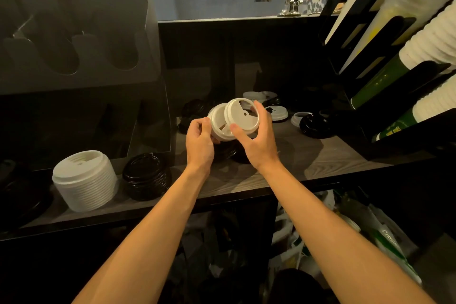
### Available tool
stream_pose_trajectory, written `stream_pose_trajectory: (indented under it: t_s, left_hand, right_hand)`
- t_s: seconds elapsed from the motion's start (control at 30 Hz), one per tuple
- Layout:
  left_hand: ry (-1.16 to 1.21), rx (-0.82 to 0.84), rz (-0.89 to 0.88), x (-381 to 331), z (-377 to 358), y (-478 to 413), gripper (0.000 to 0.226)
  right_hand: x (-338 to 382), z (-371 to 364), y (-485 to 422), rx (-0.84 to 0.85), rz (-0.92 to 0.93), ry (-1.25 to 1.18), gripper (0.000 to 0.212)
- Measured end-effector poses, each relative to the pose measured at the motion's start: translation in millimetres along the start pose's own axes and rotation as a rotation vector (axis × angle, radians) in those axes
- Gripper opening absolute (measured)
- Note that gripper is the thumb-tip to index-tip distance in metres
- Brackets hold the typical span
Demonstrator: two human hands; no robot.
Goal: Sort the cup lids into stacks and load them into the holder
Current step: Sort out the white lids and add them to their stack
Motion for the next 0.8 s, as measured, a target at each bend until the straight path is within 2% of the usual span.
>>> stream_pose_trajectory:
  t_s: [0.1, 0.43, 0.57, 0.7, 0.8]
  left_hand:
    - [0.042, -0.044, 0.036, 4.6, 6.0, -3.8, 0.031]
    - [0.222, -0.071, 0.208, 12.6, 14.2, -5.1, 0.043]
    - [0.264, -0.038, 0.299, 19.2, 11.8, -4.8, 0.052]
    - [0.287, 0.085, 0.346, 21.0, 4.7, -4.1, 0.060]
    - [0.287, 0.107, 0.332, 15.9, -0.1, 1.1, 0.053]
  right_hand:
    - [7.9, -0.8, -0.2, 0.039, 0.068, 0.027, 0.085]
    - [27.3, -34.8, 9.6, 0.365, 0.260, 0.217, 0.096]
    - [26.8, -35.5, 9.1, 0.355, 0.265, 0.260, 0.096]
    - [23.6, -38.4, 10.3, 0.400, 0.262, 0.262, 0.096]
    - [21.4, -38.8, 10.7, 0.406, 0.260, 0.290, 0.097]
Point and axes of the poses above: each hand's wrist, its own y-axis away from the middle knuckle, its own z-axis out of the back of the hand, x = y × z, the point moved 9 cm from there along -y, towards the middle knuckle, and after that the axes turned 11 degrees about z, right-handed, at the moved point
